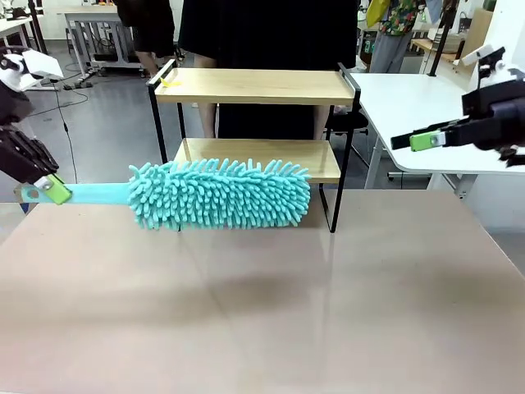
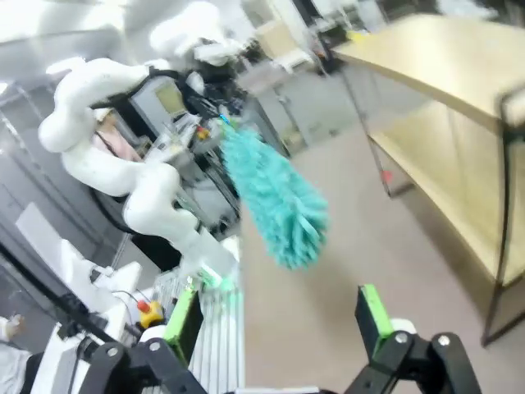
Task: Clean the shelf.
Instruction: Hand the Duster back to the human.
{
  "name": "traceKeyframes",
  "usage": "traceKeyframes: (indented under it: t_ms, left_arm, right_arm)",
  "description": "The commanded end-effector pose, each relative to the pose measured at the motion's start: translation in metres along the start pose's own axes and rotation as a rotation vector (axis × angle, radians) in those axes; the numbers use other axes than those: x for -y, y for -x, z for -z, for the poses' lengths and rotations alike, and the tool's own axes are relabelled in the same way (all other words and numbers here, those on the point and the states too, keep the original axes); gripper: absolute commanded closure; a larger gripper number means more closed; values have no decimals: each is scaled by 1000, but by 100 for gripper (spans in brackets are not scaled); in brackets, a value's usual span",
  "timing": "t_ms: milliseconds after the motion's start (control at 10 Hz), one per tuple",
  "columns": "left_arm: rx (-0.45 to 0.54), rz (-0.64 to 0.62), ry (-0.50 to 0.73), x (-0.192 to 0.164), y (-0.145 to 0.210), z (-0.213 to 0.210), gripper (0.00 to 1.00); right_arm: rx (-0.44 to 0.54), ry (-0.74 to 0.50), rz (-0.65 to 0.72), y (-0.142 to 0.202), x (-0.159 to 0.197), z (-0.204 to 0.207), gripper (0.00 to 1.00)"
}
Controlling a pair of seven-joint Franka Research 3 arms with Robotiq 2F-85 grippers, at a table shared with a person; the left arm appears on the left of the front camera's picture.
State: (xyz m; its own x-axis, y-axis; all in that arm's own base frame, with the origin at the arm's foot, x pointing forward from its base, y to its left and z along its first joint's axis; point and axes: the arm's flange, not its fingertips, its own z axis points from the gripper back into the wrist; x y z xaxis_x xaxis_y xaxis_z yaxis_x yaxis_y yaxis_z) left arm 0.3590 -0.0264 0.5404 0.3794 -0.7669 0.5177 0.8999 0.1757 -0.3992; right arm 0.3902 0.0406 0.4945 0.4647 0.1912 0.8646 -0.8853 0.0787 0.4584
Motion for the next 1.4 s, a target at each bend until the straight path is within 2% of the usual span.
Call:
traceKeyframes:
  t_ms: [0,100,400,500,800,1300]
  left_arm:
    - [18,48,72,-1,0,6,87]
    - [0,0,0,0,0,0,87]
    - [-11,10,18,-4,2,6,87]
    - [54,43,53,-13,-2,17,87]
    - [116,165,71,-14,3,28,87]
    - [118,250,27,-17,2,52,87]
  right_arm:
    - [199,-29,-154,15,-16,4,0]
    - [0,0,0,0,0,0,0]
    - [0,0,0,0,0,0,0]
    - [44,-6,-28,10,-4,3,0]
    - [87,41,-172,34,7,42,0]
    - [228,38,-320,64,7,72,0]
